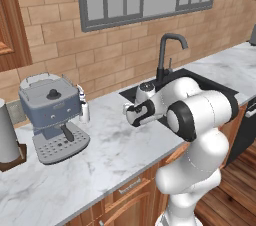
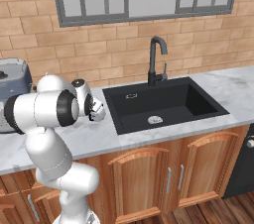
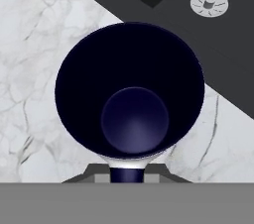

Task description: Move the mug from next to the sink to the open cabinet. Then, move the bowl with the tomato to the fridge to clear the area for faucet cleaning.

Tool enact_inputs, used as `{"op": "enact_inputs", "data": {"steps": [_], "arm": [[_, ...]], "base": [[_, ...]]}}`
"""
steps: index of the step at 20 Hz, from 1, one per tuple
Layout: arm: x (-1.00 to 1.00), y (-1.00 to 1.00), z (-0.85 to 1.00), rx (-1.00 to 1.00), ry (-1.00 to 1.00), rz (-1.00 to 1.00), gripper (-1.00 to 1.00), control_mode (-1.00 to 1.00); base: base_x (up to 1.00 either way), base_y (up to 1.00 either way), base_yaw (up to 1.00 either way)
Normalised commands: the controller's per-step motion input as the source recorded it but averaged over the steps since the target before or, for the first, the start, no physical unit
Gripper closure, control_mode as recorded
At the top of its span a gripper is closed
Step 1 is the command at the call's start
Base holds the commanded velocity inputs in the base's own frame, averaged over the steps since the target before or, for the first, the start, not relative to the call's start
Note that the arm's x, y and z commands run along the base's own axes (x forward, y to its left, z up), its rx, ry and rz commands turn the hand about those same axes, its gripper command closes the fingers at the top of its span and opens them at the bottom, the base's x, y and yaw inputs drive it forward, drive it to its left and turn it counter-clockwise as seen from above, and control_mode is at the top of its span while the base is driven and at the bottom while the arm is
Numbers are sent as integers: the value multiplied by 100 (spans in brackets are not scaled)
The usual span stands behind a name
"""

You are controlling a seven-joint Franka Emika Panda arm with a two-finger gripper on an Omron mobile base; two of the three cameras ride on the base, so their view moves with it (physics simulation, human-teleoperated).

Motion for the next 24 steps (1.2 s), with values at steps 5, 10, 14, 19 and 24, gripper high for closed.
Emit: {"op": "enact_inputs", "data": {"steps": [5,10,14,19,24], "arm": [[-1,0,0,0,-1,0,100,-100],[-40,0,72,0,-9,0,100,-100],[-54,0,100,0,-19,0,100,-100],[-83,0,100,0,-18,0,100,-100],[-98,-9,98,0,-23,0,100,-100]], "base": [[0,0,0],[0,0,0],[0,0,0],[0,0,0],[0,0,0]]}}
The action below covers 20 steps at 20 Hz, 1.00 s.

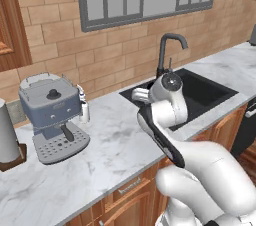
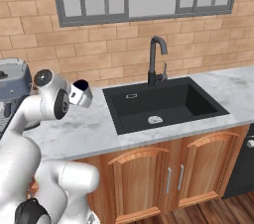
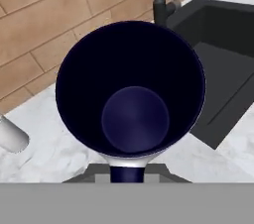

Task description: Move the mug from next to the sink to the open cabinet. Then, move the bowl with the tomato to the fridge to clear the area for faucet cleaning.

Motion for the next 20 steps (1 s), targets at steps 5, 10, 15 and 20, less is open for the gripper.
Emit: {"op": "enact_inputs", "data": {"steps": [5,10,15,20], "arm": [[-100,-5,57,0,-20,8,100,-100],[-98,0,33,0,-6,18,100,-100],[-16,0,9,0,2,5,100,100],[0,0,0,0,0,0,100,100]], "base": [[0,0,0],[0,0,0],[-67,8,30],[-89,2,55]]}}
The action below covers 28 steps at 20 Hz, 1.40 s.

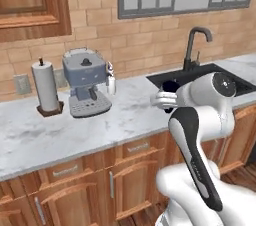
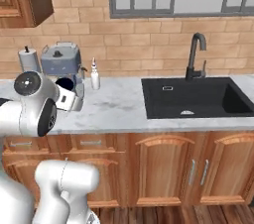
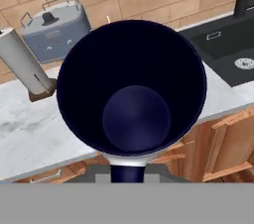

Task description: Move the mug from next to the sink to the open cabinet. Then, move the bowl with the tomato to the fridge to clear the area for faucet cleaning.

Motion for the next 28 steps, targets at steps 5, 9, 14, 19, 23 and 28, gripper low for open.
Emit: {"op": "enact_inputs", "data": {"steps": [5,9,14,19,23,28], "arm": [[0,0,0,0,0,0,100,100],[0,0,0,0,0,0,100,100],[0,0,0,0,0,0,100,100],[0,0,0,0,0,0,100,100],[0,0,0,0,0,0,100,100],[0,0,0,0,0,0,100,100]], "base": [[-79,0,63],[-51,4,76],[-34,18,83],[-19,52,82],[4,76,60],[40,95,40]]}}
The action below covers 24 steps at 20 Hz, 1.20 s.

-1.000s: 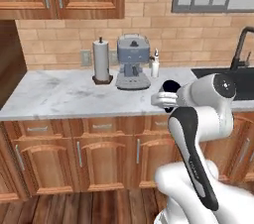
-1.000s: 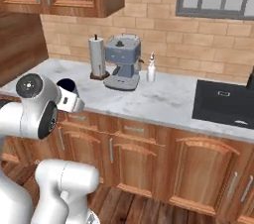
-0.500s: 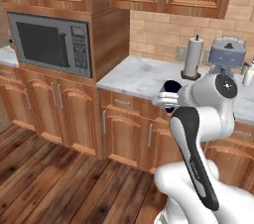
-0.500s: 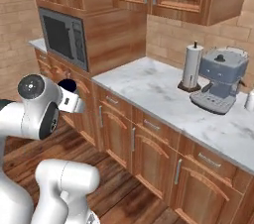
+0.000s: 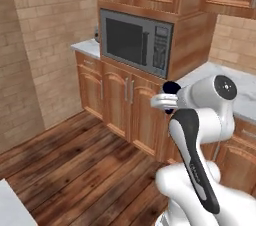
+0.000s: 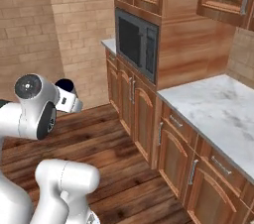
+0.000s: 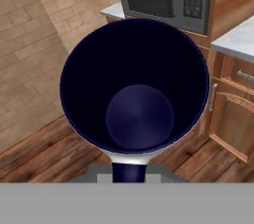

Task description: Move the mug from next to the sink to the open cabinet. Then, move the bowl with the tomato to the fridge to clear the area for faucet cleaning.

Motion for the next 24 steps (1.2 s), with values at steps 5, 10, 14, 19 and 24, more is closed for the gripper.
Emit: {"op": "enact_inputs", "data": {"steps": [5,10,14,19,24], "arm": [[0,0,0,0,0,0,100,100],[0,0,0,0,0,0,100,100],[0,0,0,0,0,0,100,100],[0,0,0,0,0,0,100,100],[0,0,0,0,0,0,100,100]], "base": [[96,94,16],[100,27,1],[100,2,-5],[100,1,-5],[100,38,-11]]}}
